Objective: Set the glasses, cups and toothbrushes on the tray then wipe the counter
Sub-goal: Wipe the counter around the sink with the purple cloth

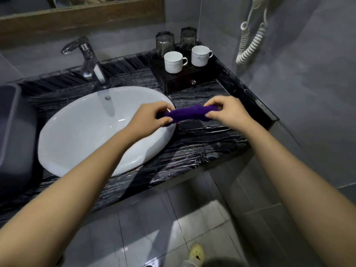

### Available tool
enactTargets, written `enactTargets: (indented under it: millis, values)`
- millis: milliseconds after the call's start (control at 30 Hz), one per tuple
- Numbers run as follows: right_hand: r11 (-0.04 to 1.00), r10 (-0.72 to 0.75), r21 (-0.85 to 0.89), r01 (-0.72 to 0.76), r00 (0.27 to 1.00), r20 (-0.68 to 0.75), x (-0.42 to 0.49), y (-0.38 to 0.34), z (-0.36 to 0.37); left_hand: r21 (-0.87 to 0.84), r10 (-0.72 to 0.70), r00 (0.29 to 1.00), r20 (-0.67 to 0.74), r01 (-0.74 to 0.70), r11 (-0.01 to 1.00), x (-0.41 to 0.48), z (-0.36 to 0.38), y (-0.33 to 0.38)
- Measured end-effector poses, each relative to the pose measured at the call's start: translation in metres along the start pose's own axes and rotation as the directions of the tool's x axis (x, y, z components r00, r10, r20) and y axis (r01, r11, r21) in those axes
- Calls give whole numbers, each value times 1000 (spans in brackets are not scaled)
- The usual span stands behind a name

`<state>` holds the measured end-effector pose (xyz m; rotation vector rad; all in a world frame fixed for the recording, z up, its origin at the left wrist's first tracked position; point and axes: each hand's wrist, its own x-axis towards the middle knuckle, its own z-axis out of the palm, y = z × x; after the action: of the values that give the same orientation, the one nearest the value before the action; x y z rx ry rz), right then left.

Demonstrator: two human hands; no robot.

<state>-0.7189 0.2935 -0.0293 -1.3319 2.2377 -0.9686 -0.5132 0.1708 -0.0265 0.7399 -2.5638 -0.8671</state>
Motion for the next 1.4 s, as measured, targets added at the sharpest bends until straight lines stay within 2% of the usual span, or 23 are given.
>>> enactTargets:
  millis: [200, 300, 400, 467, 500, 533, 600, 667, 700, 833, 1133, 1200, 1267, 1333, 1400]
  values:
    - [998, 53, -35, -46, 976, 212, -28, 51, 48, -91, -189, 979, 76, 196, 976, -47, 65, -26]
    - [997, 55, -57, -42, 969, 240, -25, 58, 54, -107, -267, 962, 55, 271, 957, -53, 83, -35]
    - [948, 76, -316, -43, 992, 96, -14, 50, 69, -78, -345, 936, -76, 339, 937, -39, 86, -40]
    - [841, 58, -534, -92, 995, -82, -15, 38, 88, -37, -357, 923, -142, 356, 934, -31, 87, -40]
    - [806, 8, -587, -72, 994, -110, -18, 32, 98, -17, -344, 926, -156, 346, 938, -29, 87, -41]
    - [807, -59, -591, 4, 996, -74, -22, 29, 109, -2, -324, 931, -167, 328, 945, -31, 85, -44]
    - [833, -163, -511, 210, 977, 136, -33, 32, 132, 35, -306, 936, -173, 316, 948, -42, 77, -59]
    - [833, -150, -468, 295, 934, 323, -40, 41, 144, 126, -332, 933, -141, 350, 928, -66, 65, -80]
    - [830, -133, -471, 298, 926, 353, -41, 45, 148, 188, -351, 930, -111, 366, 911, -81, 59, -91]
    - [822, -106, -509, 254, 948, 301, -49, 47, 160, 352, -361, 933, -9, 341, 872, -135, 40, -117]
    - [860, -93, -465, 212, 960, 265, -115, -8, 215, 316, -298, 950, 91, 256, 914, -154, 28, -117]
    - [860, -122, -451, 238, 955, 272, -129, -20, 225, 295, -266, 960, 86, 231, 927, -155, 28, -118]
    - [837, -160, -461, 294, 938, 307, -141, -30, 235, 269, -294, 953, 67, 267, 926, -152, 28, -121]
    - [819, -176, -501, 278, 954, 242, -156, -41, 242, 278, -263, 960, 91, 230, 933, -159, 25, -125]
    - [848, -173, -454, 273, 953, 248, -150, -34, 235, 311, -271, 958, 99, 229, 922, -159, 29, -127]
